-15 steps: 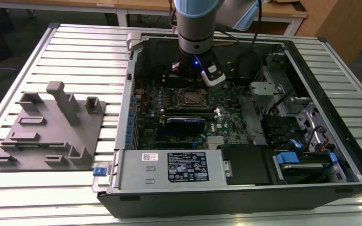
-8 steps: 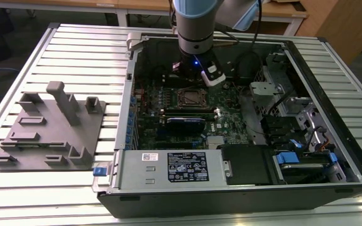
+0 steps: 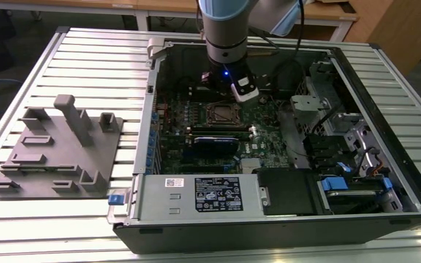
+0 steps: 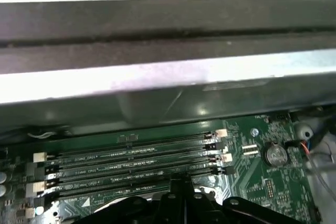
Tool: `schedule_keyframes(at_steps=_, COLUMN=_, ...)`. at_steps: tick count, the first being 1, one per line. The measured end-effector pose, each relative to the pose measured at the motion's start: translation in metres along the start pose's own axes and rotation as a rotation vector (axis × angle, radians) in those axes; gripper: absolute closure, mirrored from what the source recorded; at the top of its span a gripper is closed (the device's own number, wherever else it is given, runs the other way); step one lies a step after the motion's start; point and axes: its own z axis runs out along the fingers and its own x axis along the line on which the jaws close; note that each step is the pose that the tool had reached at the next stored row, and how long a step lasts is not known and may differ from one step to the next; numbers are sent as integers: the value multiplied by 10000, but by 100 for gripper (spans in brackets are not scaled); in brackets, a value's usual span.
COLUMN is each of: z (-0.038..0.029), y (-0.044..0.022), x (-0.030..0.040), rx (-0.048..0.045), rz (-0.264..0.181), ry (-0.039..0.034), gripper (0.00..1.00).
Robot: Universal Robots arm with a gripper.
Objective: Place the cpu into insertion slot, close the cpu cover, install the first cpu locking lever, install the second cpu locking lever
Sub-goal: 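Install the first cpu locking lever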
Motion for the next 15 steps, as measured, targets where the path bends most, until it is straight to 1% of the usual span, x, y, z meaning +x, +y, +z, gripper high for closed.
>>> schedule_keyframes(at_steps=2, z=-3, y=-2, x=17, rx=33, rz=205, ry=-55, gripper=90)
schedule_keyframes(at_steps=9, z=-17, y=-13, x=99, rx=118, rz=785, ry=-212, gripper=90)
schedule_keyframes(at_steps=15, z=-24, y=-20, x=151, rx=202, rz=1344, ry=-363, gripper=90)
